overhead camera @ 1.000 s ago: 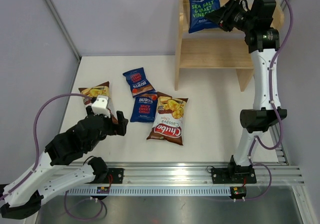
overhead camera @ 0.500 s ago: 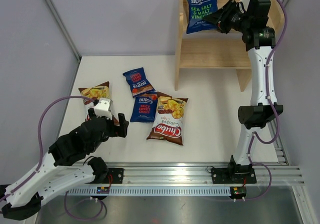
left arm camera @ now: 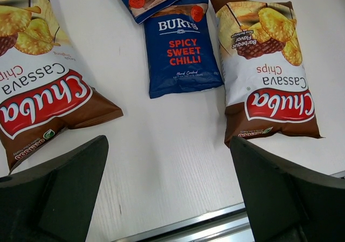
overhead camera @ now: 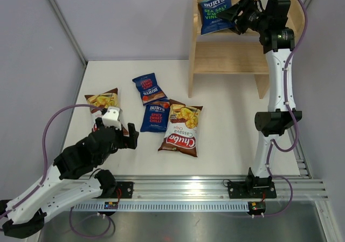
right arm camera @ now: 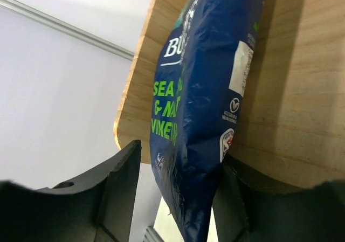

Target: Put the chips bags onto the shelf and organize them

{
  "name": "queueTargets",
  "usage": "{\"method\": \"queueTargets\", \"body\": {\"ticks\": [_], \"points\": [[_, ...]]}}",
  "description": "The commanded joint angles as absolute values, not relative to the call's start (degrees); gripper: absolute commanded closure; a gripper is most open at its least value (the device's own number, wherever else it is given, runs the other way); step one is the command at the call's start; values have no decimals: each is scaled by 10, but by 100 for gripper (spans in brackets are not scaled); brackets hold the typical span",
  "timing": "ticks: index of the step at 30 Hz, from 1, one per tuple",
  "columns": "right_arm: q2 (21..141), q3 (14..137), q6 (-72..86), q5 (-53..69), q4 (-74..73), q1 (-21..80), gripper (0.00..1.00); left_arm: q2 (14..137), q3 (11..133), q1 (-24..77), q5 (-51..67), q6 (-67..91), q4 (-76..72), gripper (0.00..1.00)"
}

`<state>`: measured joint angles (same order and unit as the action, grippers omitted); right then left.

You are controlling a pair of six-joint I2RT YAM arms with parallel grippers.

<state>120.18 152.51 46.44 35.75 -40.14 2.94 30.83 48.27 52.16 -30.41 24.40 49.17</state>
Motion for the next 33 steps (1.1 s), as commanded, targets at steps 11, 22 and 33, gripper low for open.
{"method": "queueTargets", "body": {"ticks": [11, 22, 33], "points": [[1158, 1534, 320, 227, -450, 27, 42, 304, 478, 519, -294, 238, 455, 1], [1143, 1516, 351, 175, -432, 55, 67, 304, 478, 515, -289, 237, 454, 1], [1201, 1554, 379, 173, -413, 86, 67, 288, 475, 515, -287, 237, 453, 1]]}}
